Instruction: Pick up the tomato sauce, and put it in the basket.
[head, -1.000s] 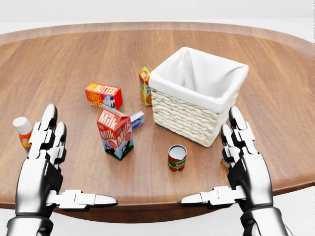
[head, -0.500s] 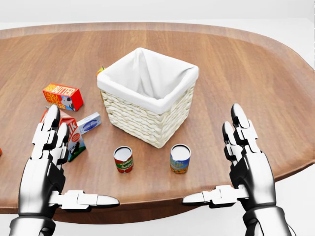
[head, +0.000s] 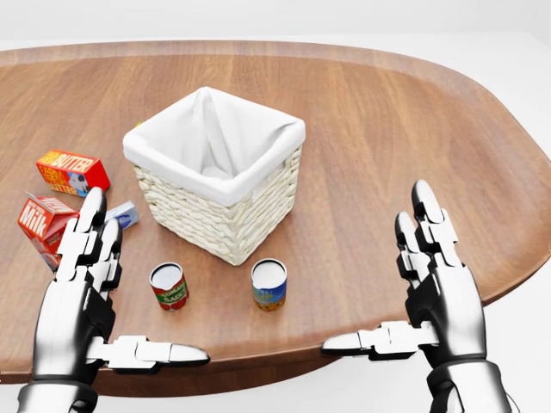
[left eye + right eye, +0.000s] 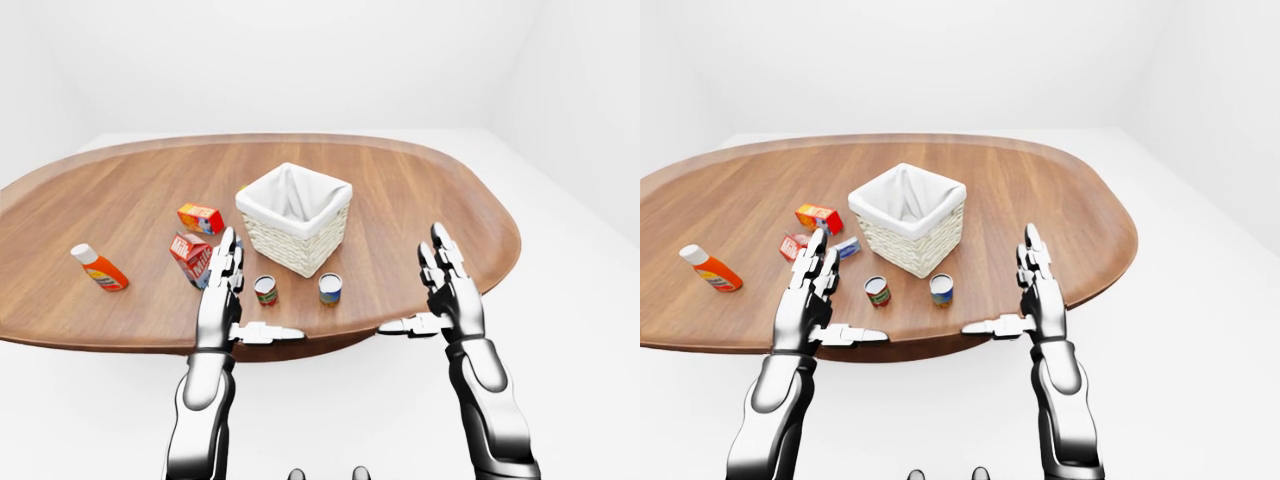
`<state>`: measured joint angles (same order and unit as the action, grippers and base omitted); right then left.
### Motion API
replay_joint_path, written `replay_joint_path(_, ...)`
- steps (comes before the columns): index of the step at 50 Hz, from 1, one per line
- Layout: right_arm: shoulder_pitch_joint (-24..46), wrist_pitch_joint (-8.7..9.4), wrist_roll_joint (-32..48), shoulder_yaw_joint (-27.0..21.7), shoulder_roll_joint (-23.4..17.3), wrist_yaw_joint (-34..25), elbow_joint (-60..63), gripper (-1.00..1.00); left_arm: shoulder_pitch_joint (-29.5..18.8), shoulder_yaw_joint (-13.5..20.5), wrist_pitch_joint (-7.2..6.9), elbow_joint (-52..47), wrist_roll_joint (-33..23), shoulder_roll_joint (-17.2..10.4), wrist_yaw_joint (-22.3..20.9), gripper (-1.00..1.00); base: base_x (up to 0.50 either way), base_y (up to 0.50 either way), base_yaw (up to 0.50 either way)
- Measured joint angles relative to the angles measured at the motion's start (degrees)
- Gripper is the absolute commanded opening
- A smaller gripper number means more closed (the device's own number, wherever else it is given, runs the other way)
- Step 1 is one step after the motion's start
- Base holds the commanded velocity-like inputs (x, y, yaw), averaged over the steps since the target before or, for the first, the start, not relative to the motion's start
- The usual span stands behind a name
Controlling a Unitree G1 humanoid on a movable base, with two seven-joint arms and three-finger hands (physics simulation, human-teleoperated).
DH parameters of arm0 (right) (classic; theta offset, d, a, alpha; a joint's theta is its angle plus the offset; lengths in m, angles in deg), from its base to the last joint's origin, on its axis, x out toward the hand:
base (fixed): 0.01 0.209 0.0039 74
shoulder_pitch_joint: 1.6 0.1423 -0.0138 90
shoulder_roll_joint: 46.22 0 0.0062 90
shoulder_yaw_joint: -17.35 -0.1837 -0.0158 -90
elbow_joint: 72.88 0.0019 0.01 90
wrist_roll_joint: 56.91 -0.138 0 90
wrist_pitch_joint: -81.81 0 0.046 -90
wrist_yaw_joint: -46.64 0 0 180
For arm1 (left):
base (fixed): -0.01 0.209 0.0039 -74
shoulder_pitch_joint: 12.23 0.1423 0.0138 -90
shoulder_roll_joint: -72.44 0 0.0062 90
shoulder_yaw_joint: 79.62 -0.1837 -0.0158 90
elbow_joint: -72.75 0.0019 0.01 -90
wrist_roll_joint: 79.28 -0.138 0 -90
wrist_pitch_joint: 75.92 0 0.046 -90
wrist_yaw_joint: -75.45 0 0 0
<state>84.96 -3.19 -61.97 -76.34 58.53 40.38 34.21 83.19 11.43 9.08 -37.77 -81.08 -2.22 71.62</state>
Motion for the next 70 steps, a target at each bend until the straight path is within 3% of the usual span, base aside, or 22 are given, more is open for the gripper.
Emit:
replay_joint_path(23,-0.1,0.0,-1.09,0.03,-0.04,-0.82,1.04,1.0,-0.41,-0.19,0.0,0.35,-0.14,-0.02,0.06,1.0,0.49,0.0,0.0)
replay_joint_path(70,-0.78,0.0,-0.9,0.53,0.12,-1.36,0.57,1.0,-0.21,-0.11,0.0,-0.86,-0.72,-0.15,0.01,1.0,0.08,0.0,0.0)
